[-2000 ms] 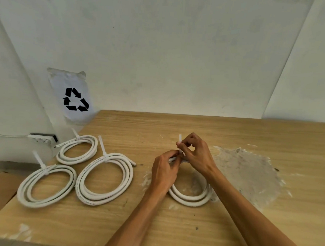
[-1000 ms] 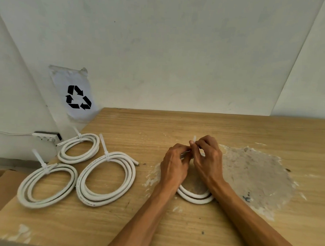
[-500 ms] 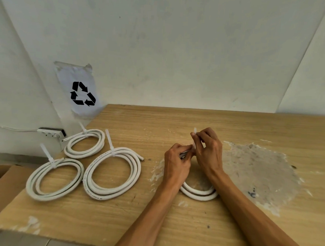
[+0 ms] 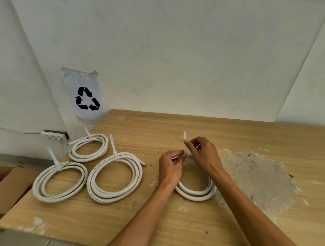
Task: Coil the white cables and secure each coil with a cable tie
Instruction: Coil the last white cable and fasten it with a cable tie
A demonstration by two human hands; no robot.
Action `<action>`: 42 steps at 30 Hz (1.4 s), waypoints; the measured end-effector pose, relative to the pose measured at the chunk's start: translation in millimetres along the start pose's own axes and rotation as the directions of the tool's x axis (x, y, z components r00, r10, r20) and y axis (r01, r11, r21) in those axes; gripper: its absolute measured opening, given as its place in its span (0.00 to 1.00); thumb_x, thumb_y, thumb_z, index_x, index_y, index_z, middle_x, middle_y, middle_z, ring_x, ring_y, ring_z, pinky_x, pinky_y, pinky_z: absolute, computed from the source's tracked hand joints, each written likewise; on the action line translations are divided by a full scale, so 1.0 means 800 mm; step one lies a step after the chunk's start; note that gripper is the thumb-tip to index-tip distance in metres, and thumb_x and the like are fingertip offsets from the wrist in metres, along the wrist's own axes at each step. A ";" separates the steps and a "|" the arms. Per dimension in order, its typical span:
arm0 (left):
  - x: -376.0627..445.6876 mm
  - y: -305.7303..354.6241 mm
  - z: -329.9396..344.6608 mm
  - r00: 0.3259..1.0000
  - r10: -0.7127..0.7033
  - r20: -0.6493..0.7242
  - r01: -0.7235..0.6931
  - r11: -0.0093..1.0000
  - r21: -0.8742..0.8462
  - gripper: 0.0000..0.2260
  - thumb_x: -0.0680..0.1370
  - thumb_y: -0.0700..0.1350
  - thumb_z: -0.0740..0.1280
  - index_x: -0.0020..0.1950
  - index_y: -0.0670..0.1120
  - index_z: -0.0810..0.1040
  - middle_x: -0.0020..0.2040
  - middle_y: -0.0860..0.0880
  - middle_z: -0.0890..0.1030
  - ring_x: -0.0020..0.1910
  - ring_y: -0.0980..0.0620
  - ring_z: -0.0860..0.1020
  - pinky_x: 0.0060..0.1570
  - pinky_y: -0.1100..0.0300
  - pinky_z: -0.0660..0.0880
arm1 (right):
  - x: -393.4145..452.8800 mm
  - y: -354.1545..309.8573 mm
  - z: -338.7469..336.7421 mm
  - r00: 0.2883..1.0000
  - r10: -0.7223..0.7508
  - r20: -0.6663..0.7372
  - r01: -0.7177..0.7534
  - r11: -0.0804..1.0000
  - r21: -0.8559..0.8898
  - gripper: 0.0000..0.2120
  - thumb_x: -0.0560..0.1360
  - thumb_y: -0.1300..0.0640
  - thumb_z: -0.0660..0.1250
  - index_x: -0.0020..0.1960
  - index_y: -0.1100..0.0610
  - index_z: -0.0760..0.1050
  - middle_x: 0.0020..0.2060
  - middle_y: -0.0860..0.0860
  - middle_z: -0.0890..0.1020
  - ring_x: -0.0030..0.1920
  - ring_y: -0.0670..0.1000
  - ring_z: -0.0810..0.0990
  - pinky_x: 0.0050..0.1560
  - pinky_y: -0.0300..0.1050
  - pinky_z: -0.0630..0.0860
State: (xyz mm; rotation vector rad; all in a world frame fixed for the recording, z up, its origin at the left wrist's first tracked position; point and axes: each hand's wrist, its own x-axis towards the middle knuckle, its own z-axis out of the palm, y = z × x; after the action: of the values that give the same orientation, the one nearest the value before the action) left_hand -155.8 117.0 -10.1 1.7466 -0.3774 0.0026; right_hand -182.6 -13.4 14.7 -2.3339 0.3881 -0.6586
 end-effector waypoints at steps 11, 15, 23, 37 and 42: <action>0.123 0.044 -0.116 0.965 -0.018 -0.260 0.048 0.993 0.109 0.08 0.79 0.43 0.71 0.56 0.44 0.85 0.52 0.48 0.86 0.48 0.46 0.84 0.55 0.52 0.80 | 0.048 -0.077 0.057 0.988 0.086 0.128 -0.098 0.991 0.088 0.19 0.79 0.59 0.65 0.69 0.54 0.71 0.52 0.56 0.83 0.45 0.57 0.84 0.48 0.56 0.82; 0.161 0.036 -0.158 0.990 -0.010 -0.138 0.061 0.928 0.369 0.08 0.79 0.41 0.71 0.57 0.44 0.85 0.56 0.45 0.85 0.55 0.46 0.82 0.54 0.57 0.77 | 0.079 -0.098 0.101 0.983 0.123 0.139 -0.137 0.985 0.101 0.18 0.78 0.61 0.63 0.68 0.57 0.73 0.50 0.58 0.84 0.44 0.59 0.84 0.48 0.57 0.82; 0.204 0.014 -0.199 0.996 -0.092 -0.010 0.047 0.411 0.910 0.09 0.79 0.41 0.69 0.60 0.45 0.80 0.56 0.44 0.81 0.53 0.43 0.80 0.42 0.54 0.71 | 0.120 -0.117 0.177 0.943 0.246 0.223 -0.253 0.967 0.006 0.09 0.77 0.61 0.63 0.57 0.60 0.72 0.49 0.59 0.82 0.45 0.58 0.83 0.47 0.55 0.83; 0.197 0.012 -0.182 0.975 -0.205 0.087 -0.062 0.126 0.990 0.15 0.81 0.38 0.62 0.68 0.45 0.73 0.66 0.44 0.76 0.64 0.44 0.75 0.54 0.54 0.70 | 0.105 -0.116 0.189 0.960 0.209 0.189 -0.164 0.960 -0.227 0.17 0.80 0.55 0.62 0.67 0.57 0.73 0.65 0.56 0.73 0.64 0.59 0.72 0.64 0.56 0.72; 0.161 0.018 -0.170 0.977 -0.149 0.150 -0.107 0.262 0.959 0.14 0.81 0.48 0.65 0.65 0.45 0.75 0.65 0.44 0.77 0.65 0.43 0.75 0.58 0.51 0.72 | 0.085 -0.122 0.149 0.967 0.160 0.197 -0.131 0.980 -0.150 0.20 0.79 0.52 0.63 0.69 0.58 0.73 0.66 0.57 0.75 0.64 0.58 0.74 0.63 0.54 0.74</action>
State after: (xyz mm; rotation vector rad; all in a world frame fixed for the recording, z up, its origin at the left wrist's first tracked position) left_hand -9.8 212.6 59.6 3.0611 -0.5752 0.0379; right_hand -51.0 90.7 28.0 -2.4458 0.5167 -0.3213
